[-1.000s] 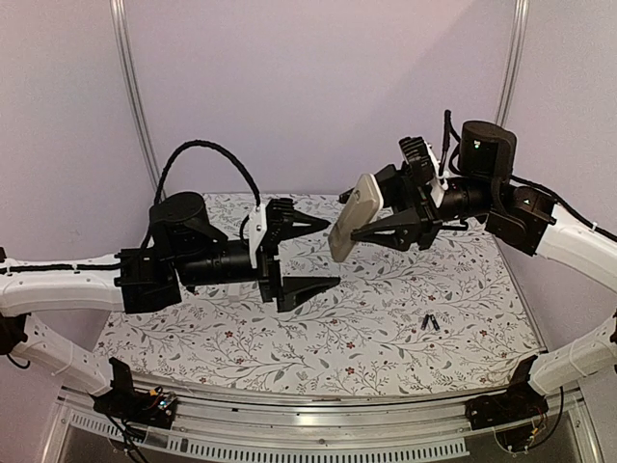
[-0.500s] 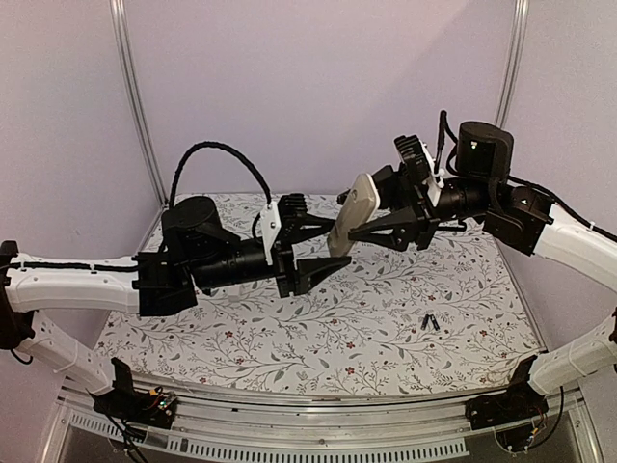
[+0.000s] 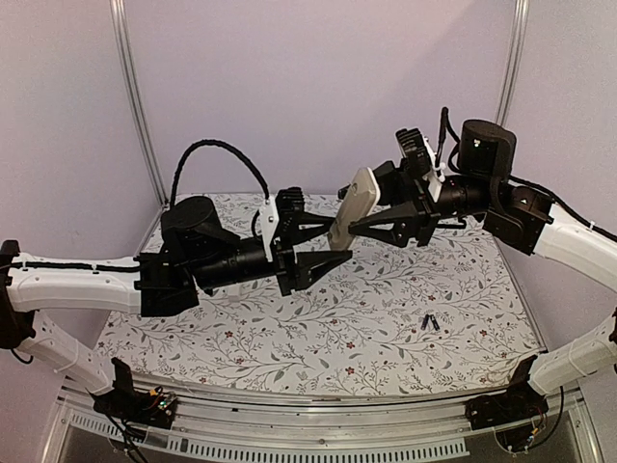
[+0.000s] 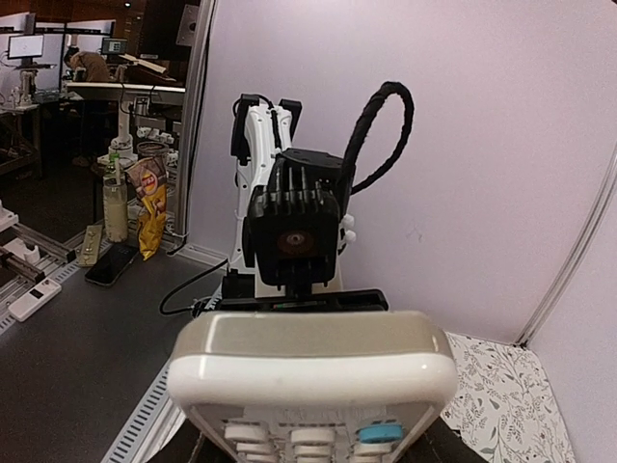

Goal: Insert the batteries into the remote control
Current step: Pass from the right arm to the left, then pass from the left arm to the right

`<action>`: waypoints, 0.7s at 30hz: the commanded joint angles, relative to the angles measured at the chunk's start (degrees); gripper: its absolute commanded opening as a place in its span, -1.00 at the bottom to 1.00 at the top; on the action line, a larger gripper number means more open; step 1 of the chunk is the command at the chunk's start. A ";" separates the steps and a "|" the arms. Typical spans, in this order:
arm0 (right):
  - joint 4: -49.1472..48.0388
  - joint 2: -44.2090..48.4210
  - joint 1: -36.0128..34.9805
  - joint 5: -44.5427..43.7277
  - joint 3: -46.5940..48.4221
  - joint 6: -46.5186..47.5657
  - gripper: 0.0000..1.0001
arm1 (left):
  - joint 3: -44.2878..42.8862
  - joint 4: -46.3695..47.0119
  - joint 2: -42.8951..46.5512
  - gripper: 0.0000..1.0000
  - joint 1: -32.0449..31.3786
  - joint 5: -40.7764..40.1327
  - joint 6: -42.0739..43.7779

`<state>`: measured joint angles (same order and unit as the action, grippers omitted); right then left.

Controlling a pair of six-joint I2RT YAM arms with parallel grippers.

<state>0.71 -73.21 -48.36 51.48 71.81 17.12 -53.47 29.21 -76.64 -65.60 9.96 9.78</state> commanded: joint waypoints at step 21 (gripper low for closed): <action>-7.93 -3.05 -1.91 -2.58 0.45 -3.77 0.38 | 0.63 6.66 -0.99 -1.00 -0.54 0.35 -4.83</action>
<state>-6.55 -74.43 -49.93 49.58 70.17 14.79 -53.45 34.72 -77.06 -65.63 9.85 5.63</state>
